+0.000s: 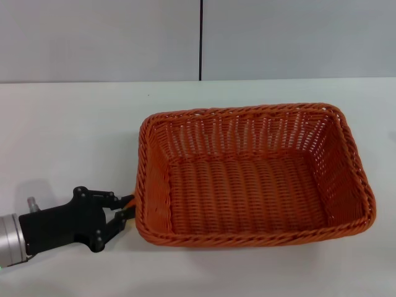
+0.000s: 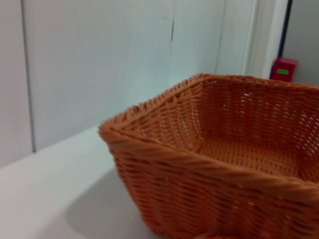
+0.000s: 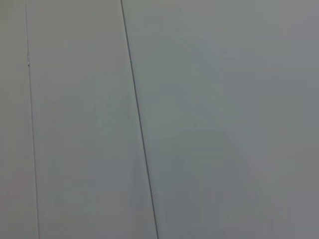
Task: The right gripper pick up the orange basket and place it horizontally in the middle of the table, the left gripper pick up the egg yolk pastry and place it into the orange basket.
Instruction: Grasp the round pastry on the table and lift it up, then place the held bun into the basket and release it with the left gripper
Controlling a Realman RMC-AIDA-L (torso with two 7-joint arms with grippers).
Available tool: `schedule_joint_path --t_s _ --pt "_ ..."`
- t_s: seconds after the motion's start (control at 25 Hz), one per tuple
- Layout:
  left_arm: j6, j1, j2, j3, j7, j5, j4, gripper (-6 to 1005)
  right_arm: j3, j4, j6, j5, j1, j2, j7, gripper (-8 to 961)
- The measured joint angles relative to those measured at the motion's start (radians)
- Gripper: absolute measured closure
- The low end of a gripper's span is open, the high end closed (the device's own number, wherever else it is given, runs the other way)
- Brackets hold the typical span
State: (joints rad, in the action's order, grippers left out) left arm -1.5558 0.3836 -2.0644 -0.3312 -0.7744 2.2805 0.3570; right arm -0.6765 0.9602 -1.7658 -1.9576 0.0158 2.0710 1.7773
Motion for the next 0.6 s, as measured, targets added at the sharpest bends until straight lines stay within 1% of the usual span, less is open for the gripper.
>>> schedule_joint_path --t_s 0.04,0.12,0.16,0.2,0.24,0.28,0.36,0.4,0.48,0.52,0.56,0.6 --pt "-0.001 -0.003 0.000 0.000 0.000 -0.011 0.002 802 0.000 0.000 0.000 0.000 -0.001 0.000 0.000 416" --pt "-0.005 -0.018 0.002 0.001 0.000 -0.074 0.014 824 0.000 0.000 -0.001 0.000 -0.001 -0.001 0.000 414" --pt "-0.005 -0.018 0.002 0.001 0.000 -0.074 0.014 835 0.000 0.000 -0.001 0.000 -0.002 -0.002 0.000 413" --pt "-0.011 -0.030 0.003 0.001 0.000 -0.107 0.026 846 0.000 0.000 -0.002 0.000 -0.002 -0.002 0.000 412" --pt "-0.011 -0.030 0.003 0.001 0.000 -0.107 0.026 857 0.001 0.000 -0.002 0.000 -0.002 -0.002 0.000 412" --pt "-0.019 -0.042 0.003 0.001 0.000 -0.136 0.040 868 0.001 0.000 -0.002 0.000 -0.003 -0.002 0.000 411" --pt "-0.019 -0.042 0.003 0.001 0.000 -0.136 0.040 881 0.002 0.000 -0.005 0.000 -0.003 -0.002 0.001 409" --pt "-0.047 -0.069 0.004 0.002 0.000 -0.206 0.076 887 0.002 0.000 -0.007 0.000 -0.002 -0.002 0.001 408" --pt "-0.073 -0.096 0.005 0.008 0.000 -0.300 0.098 900 0.002 0.000 -0.008 0.000 -0.002 -0.002 0.001 407" --pt "-0.073 -0.096 0.005 0.008 0.000 -0.300 0.098 905 0.002 0.001 -0.010 0.000 -0.001 -0.002 0.001 406" --pt "-0.123 -0.111 0.006 0.012 -0.004 -0.368 0.113 911 0.002 0.001 -0.010 0.000 -0.001 -0.002 0.001 405" --pt "-0.157 -0.112 0.006 0.012 -0.008 -0.383 0.118 916 0.002 0.002 -0.012 0.000 0.000 -0.001 0.001 404"
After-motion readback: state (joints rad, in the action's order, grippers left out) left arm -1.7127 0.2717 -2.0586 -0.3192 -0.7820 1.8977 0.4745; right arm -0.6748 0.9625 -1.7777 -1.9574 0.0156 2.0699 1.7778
